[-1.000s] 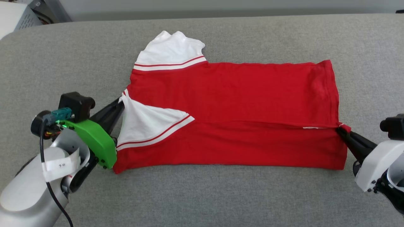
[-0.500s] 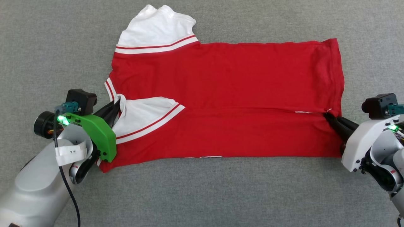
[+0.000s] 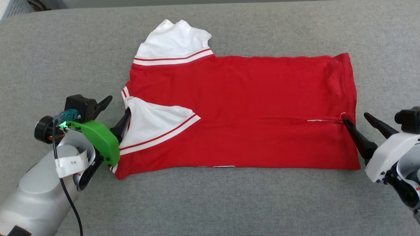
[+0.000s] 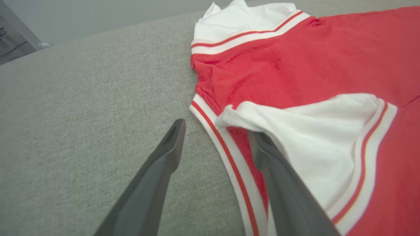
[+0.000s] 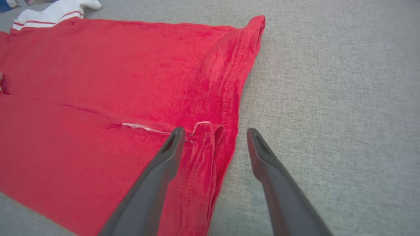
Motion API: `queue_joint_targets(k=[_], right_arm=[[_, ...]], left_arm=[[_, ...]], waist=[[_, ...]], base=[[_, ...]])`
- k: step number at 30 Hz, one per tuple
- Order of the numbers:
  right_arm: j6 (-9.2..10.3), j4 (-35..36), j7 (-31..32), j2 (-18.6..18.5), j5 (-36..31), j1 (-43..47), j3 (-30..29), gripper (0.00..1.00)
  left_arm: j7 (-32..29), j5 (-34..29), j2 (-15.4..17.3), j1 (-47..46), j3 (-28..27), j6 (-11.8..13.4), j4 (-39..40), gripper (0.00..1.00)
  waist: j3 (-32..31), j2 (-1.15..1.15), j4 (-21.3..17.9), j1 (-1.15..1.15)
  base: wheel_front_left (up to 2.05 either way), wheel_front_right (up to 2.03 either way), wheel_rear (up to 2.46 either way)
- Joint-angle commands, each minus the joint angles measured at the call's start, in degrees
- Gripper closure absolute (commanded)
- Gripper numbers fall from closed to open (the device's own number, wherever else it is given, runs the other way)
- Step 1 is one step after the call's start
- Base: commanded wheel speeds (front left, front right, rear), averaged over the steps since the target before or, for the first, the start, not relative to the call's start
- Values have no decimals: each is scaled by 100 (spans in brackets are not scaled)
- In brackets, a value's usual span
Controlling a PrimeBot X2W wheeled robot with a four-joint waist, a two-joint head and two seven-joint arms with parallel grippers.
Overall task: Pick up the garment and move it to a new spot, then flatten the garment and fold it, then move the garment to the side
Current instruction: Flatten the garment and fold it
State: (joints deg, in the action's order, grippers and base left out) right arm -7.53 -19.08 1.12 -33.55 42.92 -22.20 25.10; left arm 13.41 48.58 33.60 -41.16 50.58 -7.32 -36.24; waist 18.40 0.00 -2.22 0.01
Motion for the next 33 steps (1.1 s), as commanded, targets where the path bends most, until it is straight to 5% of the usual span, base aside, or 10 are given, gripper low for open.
queue_joint_targets(k=[1,9,26,33], right_arm=[[4,103,-99,-27,-76,199,-110,0],[4,765,-55,57,-366,933,-810,0],[4,1384,509,476,-797,1549,-1463,0],[4,1417,646,477,-763,1541,-1461,0]], left_arm=[[65,-77,16,-157,-42,-16,42,0],[-256,-333,367,-386,84,-10,535,0],[-4071,1319,748,-859,983,-16,1340,0],[-4720,1790,664,-689,1297,-16,1235,0]], waist=[[-248,0,112,-1],[-626,0,201,-1],[-812,0,281,-1],[-730,0,216,-1]], base=[[0,0,0],[0,0,0],[0,0,0],[0,0,0]])
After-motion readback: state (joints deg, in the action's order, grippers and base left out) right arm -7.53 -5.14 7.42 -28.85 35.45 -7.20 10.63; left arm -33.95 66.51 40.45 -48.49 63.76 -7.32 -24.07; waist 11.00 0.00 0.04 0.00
